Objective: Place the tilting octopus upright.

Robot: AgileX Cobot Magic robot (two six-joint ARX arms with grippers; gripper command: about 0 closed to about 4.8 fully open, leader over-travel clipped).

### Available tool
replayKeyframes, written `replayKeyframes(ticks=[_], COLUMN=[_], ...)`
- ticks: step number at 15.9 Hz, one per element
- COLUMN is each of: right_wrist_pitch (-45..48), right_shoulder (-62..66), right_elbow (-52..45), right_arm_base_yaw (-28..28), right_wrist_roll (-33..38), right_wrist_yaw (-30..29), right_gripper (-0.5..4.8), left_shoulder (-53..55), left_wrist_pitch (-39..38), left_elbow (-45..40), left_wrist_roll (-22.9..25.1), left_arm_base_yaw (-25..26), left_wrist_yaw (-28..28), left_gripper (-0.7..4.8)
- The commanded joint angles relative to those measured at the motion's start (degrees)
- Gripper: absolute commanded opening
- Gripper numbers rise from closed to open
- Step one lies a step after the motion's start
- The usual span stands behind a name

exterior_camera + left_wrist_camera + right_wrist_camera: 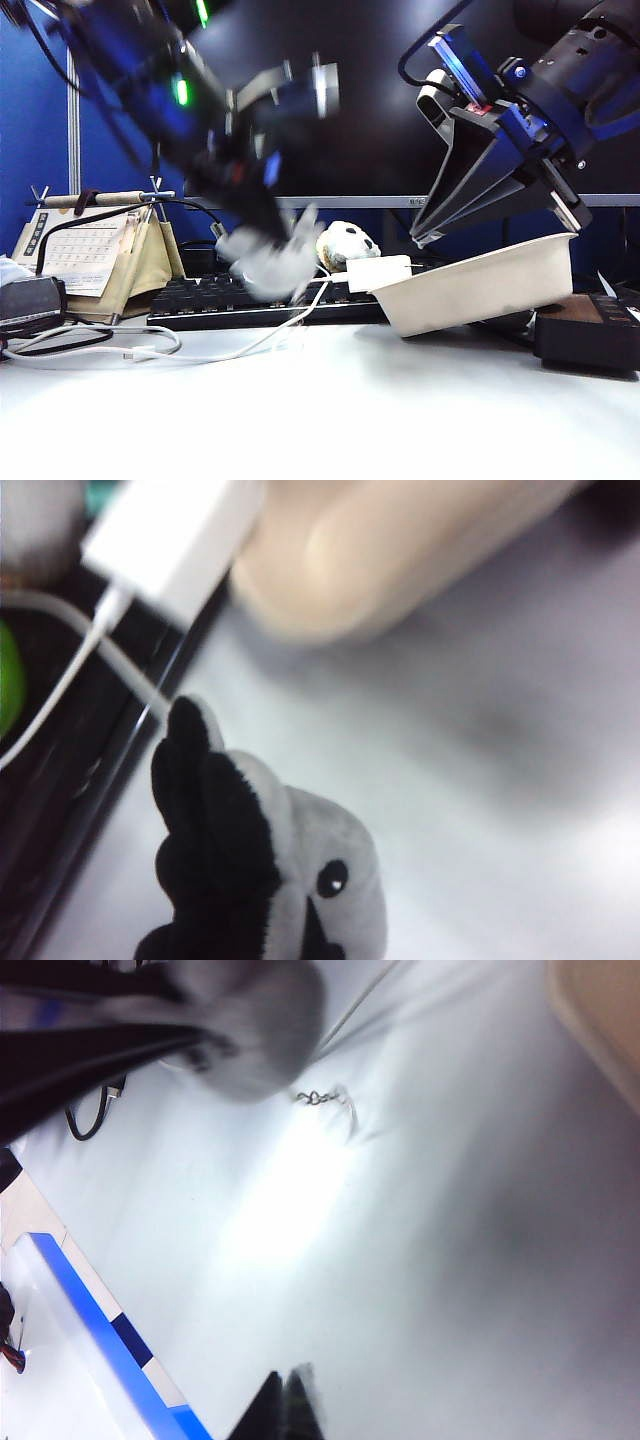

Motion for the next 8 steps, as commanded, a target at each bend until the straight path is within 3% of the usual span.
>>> replayKeyframes(ticks=[1,4,6,8], right_wrist_pitch=[-0.04,-1.31,-2.91,-5.88], right_shoulder=[-1.07,-4.42,-7.13,-9.49], right_elbow=[0.15,0.15,0.15,0.15], right_arm_base_yaw=[0.00,0.00,0.00,0.00], right_wrist_roll=[-0.22,-0.22,-0.22,-0.24], right_wrist_yaw=[-0.90,-2.89,-4.72,-5.01], right_gripper=[-0.01,-0.01,-0.01,-0.01], left_shoulder=[-1.01,-0.90,-0.90,-0.87], left_wrist_pitch=[-0.13,-0.81,-0.79,-0.26], left_elbow=[0.22,0.20,0.15,0.15], left_wrist_roll=[-14.56,-22.77,-23.58,-26.58], left_arm_base_yaw=[-0.09,-0.09,-0.09,-0.09], left_wrist_yaw=[9.14,13.11,13.86,19.10], left_gripper=[-0.06,-0.06,-0.06,-0.06])
